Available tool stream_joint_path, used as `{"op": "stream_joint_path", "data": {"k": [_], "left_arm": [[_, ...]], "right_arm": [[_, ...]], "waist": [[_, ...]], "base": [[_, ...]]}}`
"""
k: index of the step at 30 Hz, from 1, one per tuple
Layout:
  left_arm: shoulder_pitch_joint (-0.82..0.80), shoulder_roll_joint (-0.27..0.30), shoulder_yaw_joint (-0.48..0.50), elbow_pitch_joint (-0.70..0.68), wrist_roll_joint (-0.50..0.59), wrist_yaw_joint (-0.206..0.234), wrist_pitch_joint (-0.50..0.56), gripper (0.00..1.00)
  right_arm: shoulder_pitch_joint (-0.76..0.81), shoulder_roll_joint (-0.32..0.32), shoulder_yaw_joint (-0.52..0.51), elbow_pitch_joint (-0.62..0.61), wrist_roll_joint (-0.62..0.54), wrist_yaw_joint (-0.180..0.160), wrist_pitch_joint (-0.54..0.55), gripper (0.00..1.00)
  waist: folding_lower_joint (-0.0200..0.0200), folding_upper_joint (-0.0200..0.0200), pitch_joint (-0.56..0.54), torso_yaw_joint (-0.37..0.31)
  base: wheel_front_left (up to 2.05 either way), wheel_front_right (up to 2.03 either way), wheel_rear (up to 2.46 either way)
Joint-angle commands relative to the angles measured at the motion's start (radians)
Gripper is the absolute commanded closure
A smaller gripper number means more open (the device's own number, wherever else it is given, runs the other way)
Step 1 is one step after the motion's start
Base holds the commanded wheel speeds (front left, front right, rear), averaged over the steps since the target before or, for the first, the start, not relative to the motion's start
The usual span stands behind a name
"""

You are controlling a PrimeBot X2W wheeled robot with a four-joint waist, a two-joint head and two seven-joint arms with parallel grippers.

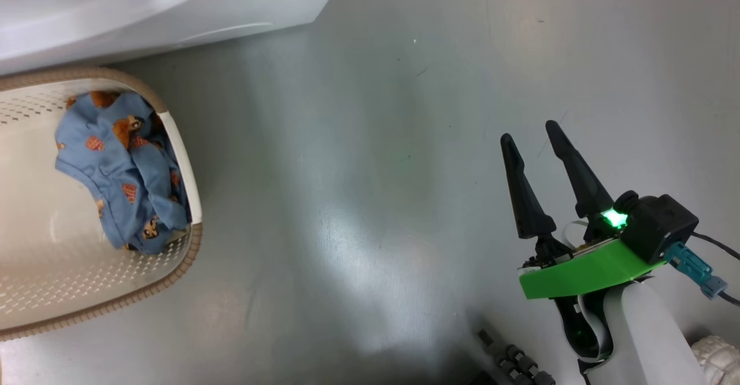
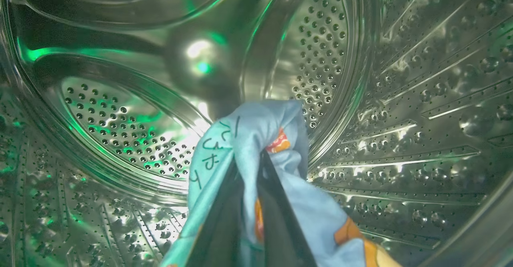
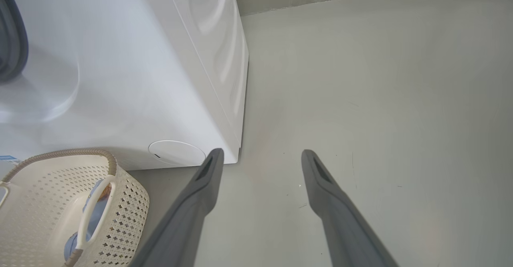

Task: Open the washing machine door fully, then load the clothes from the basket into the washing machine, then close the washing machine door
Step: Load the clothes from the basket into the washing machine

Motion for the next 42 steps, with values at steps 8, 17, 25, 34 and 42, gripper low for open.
{"op": "stream_joint_path", "data": {"k": [8,17,25,34,42], "left_arm": [[0.024,0.04,0.016,0.037,-0.014,-0.001,-0.005,0.0],[0.071,-0.002,0.01,0.123,-0.045,-0.009,-0.005,0.0],[0.105,-0.025,0.006,0.163,-0.067,-0.014,-0.005,0.0],[0.174,-0.053,0.009,0.107,-0.093,-0.01,-0.005,0.0],[0.298,-0.075,0.005,-0.011,-0.102,0.002,-0.005,0.0]], "right_arm": [[0.014,0.003,0.018,-0.01,0.005,0.003,-0.005,0.0],[0.023,0.003,0.001,-0.001,-0.004,0.003,-0.005,0.0],[0.031,0.004,-0.005,0.003,-0.009,0.003,-0.005,0.0],[0.041,0.004,-0.013,0.01,-0.012,0.003,-0.005,0.0],[0.051,0.004,-0.017,0.02,-0.009,0.003,-0.005,0.0]], "waist": [[-0.0001,0.0,-0.018,0.021],[-0.0001,0.0,-0.064,0.061],[-0.0001,0.0,-0.099,0.092],[-0.0001,0.0,-0.136,0.117],[-0.0001,0.0,-0.185,0.135]], "base": [[0.0,0.0,0.0],[0.0,0.0,0.0],[0.0,0.0,0.0],[0.0,0.0,0.0],[0.0,0.0,0.0]]}}
